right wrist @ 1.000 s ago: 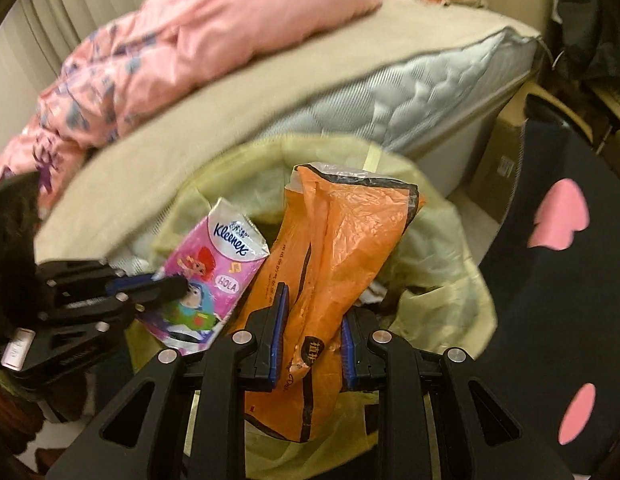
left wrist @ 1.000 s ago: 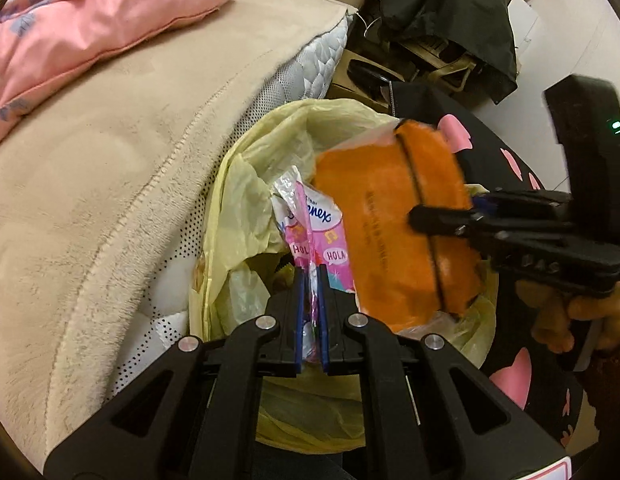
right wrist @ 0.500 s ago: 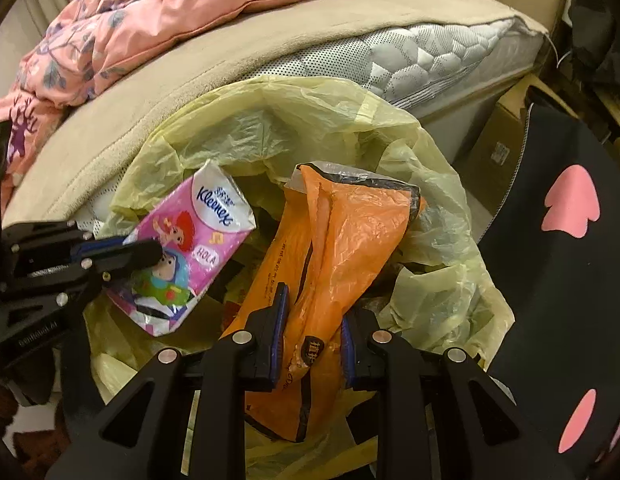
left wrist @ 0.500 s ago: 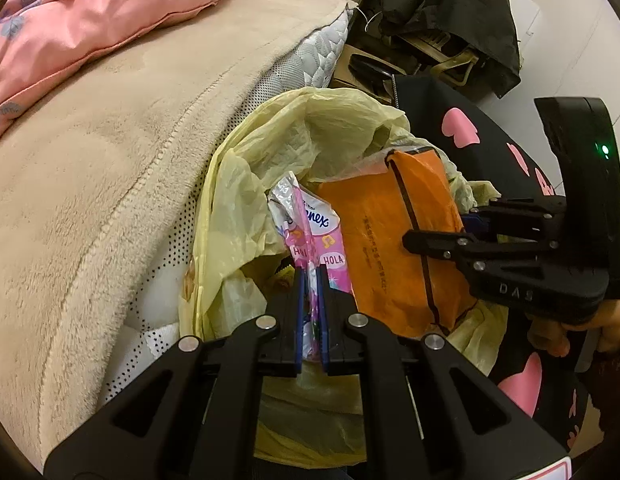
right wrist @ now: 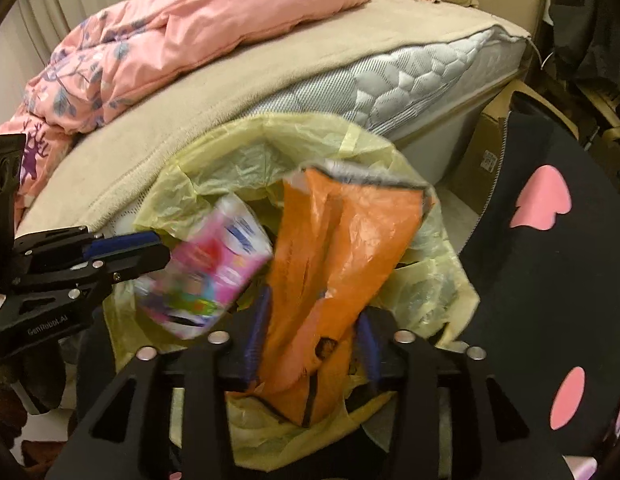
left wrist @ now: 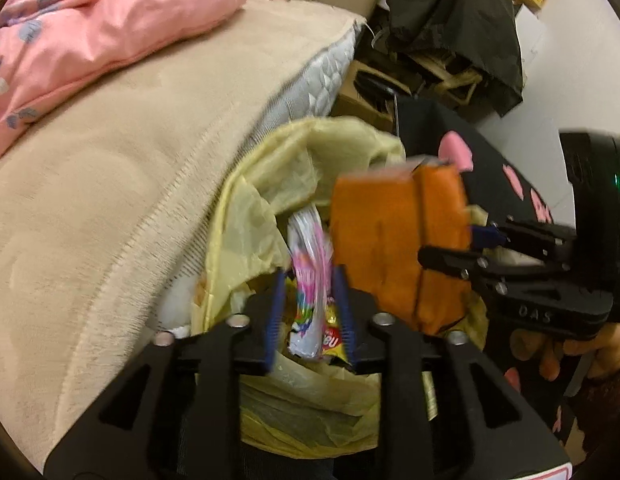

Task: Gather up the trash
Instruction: 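Lower both items into the yellow bag and open both grippers, then move both open grippers back over the table toward the remaining trash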

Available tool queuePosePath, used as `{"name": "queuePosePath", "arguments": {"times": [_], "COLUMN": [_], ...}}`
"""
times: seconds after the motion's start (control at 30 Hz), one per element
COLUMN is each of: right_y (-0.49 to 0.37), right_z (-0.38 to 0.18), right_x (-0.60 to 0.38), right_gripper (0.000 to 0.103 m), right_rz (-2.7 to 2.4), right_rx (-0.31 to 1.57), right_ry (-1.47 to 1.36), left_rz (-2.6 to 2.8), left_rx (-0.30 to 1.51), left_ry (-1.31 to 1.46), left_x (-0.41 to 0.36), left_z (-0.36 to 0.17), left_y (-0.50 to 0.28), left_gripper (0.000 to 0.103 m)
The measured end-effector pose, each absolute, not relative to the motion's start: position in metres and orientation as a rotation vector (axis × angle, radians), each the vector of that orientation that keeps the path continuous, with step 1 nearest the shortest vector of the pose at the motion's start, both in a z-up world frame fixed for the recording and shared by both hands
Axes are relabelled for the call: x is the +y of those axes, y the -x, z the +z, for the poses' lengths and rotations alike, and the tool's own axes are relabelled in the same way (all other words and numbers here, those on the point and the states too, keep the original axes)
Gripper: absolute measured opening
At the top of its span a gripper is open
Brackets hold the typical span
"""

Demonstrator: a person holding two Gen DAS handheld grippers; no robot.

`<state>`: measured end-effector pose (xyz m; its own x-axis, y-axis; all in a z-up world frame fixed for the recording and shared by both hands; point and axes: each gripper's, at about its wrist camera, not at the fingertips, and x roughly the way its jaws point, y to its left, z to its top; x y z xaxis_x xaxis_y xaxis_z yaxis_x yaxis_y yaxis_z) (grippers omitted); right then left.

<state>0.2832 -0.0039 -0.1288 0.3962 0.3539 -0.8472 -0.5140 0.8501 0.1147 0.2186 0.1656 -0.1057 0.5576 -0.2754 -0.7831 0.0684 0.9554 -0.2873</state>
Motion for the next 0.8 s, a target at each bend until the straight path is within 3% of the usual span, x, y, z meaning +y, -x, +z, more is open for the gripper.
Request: {"name": "queuePosePath", "arguments": {"times": [0.4,0.63,0.8], "right_y": [-0.233,-0.183,-0.154], "right_z": [-0.053,-0.028,-0.035], "right_x": [-0.054,-0.137,-0.205], "right_gripper": [0.044,0.045,0.050], "right_rz": [0.533,0.411,0.280], "right_rx": [0.782,0.662,0.647], "right_ry": [0.071,0.024,-0.032], "left_rz": [-0.151,-0.288,-0.421], "left_rx": [0.760,0.693,0.711], "left_ry": [0.205,0.131,0.065], "left_x": [0.152,0.080,0.012], "left_z": [-0.031,-0.009,-0.012], "left_y": [-0.191,-0.176,-0.170], "left_gripper": [0.045,0.052,0.052]}}
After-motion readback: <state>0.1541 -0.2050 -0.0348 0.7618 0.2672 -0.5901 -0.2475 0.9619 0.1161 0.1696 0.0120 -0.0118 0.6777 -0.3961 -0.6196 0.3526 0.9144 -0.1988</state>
